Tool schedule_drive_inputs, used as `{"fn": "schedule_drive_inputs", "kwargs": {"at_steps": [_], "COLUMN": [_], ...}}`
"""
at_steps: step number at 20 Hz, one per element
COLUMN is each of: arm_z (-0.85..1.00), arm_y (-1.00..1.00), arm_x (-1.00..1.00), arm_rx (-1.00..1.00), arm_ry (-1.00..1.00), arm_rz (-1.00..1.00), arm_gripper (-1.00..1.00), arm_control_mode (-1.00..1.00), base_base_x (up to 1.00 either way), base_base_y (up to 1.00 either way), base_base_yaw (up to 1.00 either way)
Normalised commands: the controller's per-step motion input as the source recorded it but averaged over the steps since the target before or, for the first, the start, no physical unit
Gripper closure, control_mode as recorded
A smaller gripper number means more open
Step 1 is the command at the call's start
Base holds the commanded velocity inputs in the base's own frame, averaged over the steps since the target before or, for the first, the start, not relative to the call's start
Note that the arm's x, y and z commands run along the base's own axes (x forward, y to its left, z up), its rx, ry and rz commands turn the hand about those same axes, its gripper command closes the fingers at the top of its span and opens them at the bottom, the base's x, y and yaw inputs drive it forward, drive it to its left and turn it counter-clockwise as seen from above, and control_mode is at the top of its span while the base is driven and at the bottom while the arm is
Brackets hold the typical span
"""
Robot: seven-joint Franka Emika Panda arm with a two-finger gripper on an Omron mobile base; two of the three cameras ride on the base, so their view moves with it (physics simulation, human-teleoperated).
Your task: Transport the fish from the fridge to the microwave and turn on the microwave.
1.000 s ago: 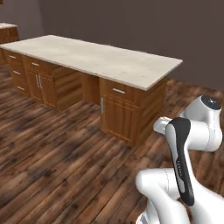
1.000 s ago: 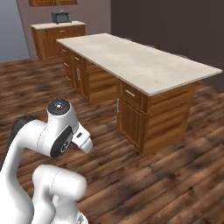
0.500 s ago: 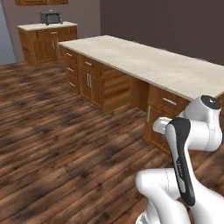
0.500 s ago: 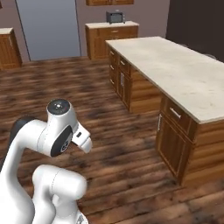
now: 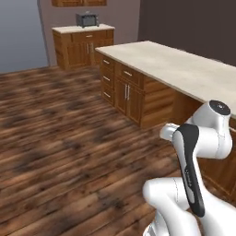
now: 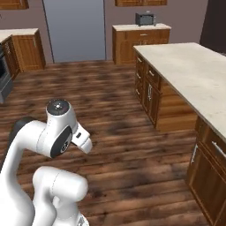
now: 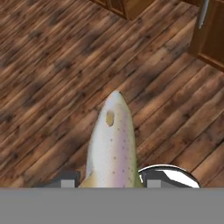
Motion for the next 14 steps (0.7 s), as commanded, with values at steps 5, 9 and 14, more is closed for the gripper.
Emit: {"fn": "schedule_drive_inputs", "kwargs": {"at_steps": [5,9,14], "arm_z": [0.00,0.00,0.00], "arm_y": [0.00,0.00,0.00], "arm_x": [0.00,0.00,0.00], "arm_rx": [0.00,0.00,0.00], "arm_ry": [0.00,0.00,0.00], "arm_rz": [0.00,0.00,0.00], "arm_gripper": [1.00,1.00,1.00], "arm_control_mode": [1.00,1.00,1.00], "base_base_x": [1.00,1.00,1.00], "base_base_y": [0.16,0.17,0.11], "base_base_yaw": [0.22,0.28,0.29]}}
